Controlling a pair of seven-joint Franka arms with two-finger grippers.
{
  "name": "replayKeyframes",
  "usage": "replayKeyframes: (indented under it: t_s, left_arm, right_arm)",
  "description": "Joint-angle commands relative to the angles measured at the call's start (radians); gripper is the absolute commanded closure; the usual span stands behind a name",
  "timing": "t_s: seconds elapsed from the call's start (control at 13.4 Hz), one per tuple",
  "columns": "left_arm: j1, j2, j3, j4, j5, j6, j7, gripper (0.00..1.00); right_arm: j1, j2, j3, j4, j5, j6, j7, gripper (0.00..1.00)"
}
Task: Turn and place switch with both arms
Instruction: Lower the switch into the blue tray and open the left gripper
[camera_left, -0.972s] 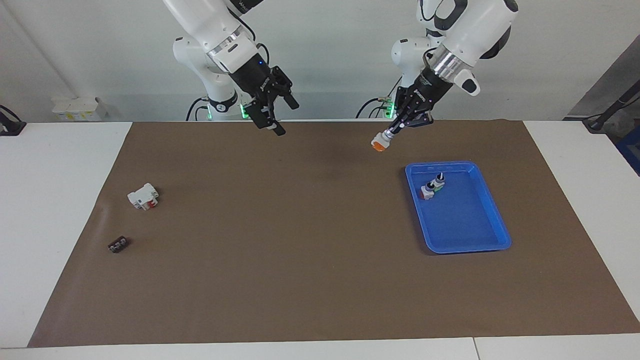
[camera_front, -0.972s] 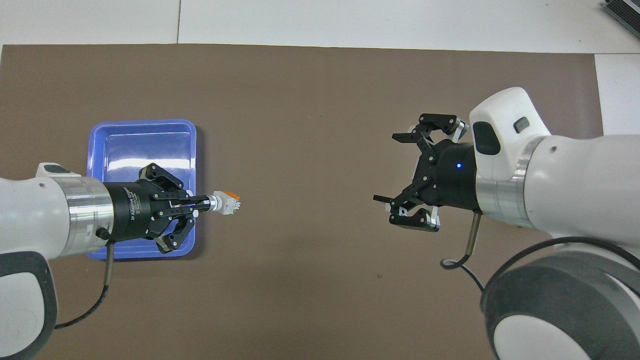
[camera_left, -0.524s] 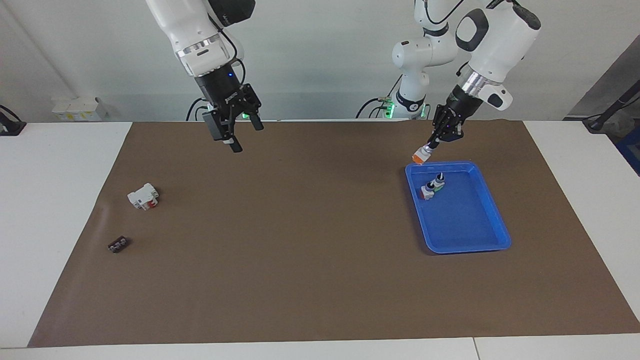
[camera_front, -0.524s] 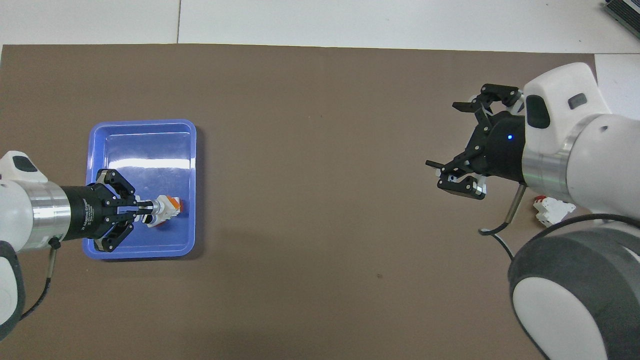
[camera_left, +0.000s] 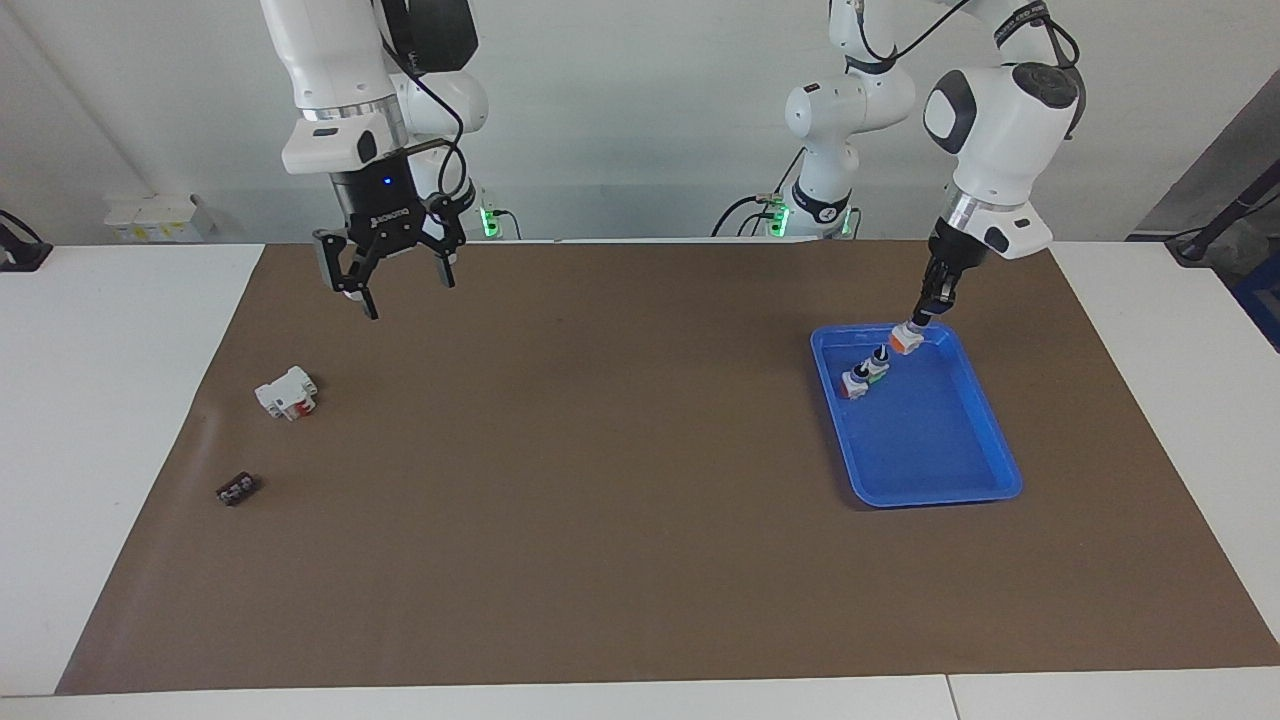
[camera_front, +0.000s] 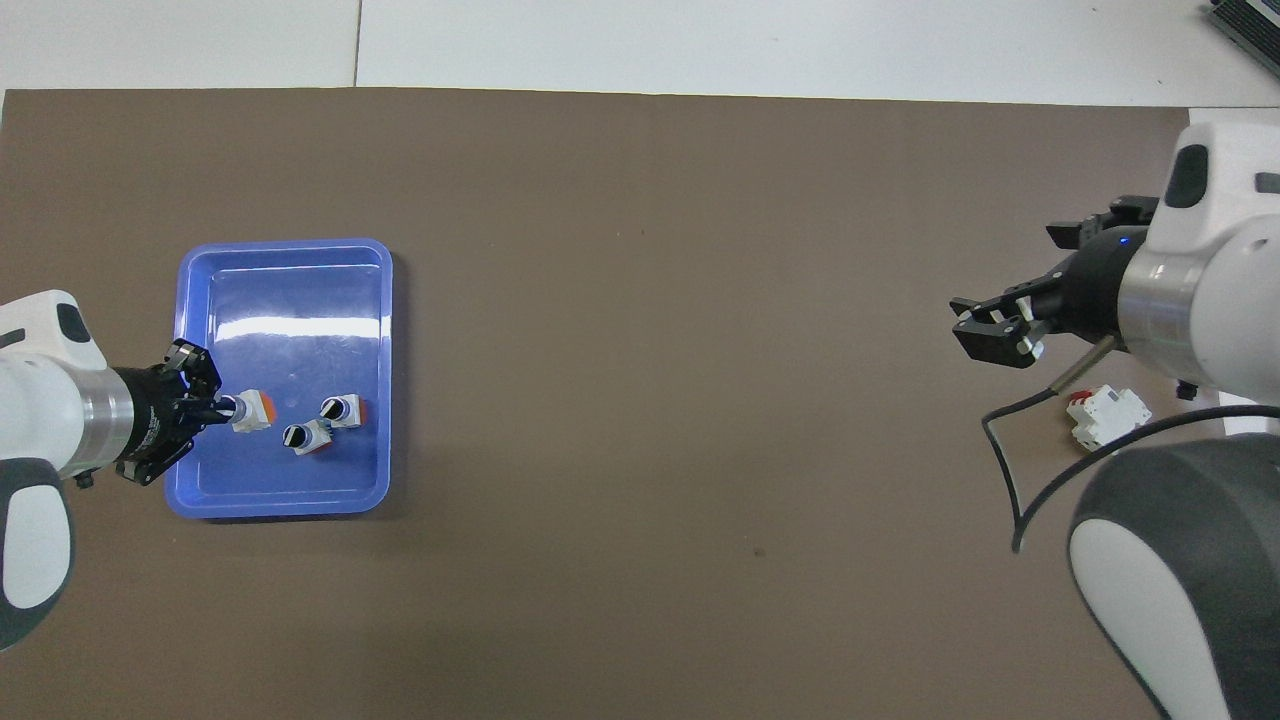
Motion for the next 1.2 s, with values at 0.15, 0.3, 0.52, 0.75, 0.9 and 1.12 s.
replayKeyframes:
  t_s: [0.15, 0.3, 0.52, 0.75, 0.9, 1.12]
  left_arm:
    - [0.010, 0.106, -0.006, 0.002, 0.092, 0.126, 0.135, 1.00]
    - [0.025, 0.111, -0.003, -0.007, 0.093, 0.140, 0.161, 1.00]
    - [0.029, 0.139, -0.002, -0.018, 0.093, 0.140, 0.221, 1.00]
    - [0.039, 0.166, -0.003, -0.020, 0.093, 0.149, 0.261, 1.00]
    - [0.041, 0.178, -0.003, -0.021, 0.093, 0.145, 0.270, 1.00]
    - [0.039, 0.178, -0.003, -0.021, 0.093, 0.119, 0.319, 0.83]
  right_arm:
    - [0.061, 0.049, -0.185, 0.145, -0.043, -0.264, 0.127, 0.00]
    - [0.063, 0.080, -0.212, 0.206, -0.044, -0.348, 0.321, 0.00]
    - [0.064, 0.071, -0.237, 0.159, -0.048, -0.375, 0.342, 0.00]
    - [0.064, 0.060, -0.262, 0.154, -0.037, -0.384, 0.344, 0.00]
    - [0.064, 0.075, -0.262, 0.175, -0.039, -0.398, 0.356, 0.00]
    - [0.064, 0.097, -0.263, 0.186, -0.028, -0.429, 0.482, 0.00]
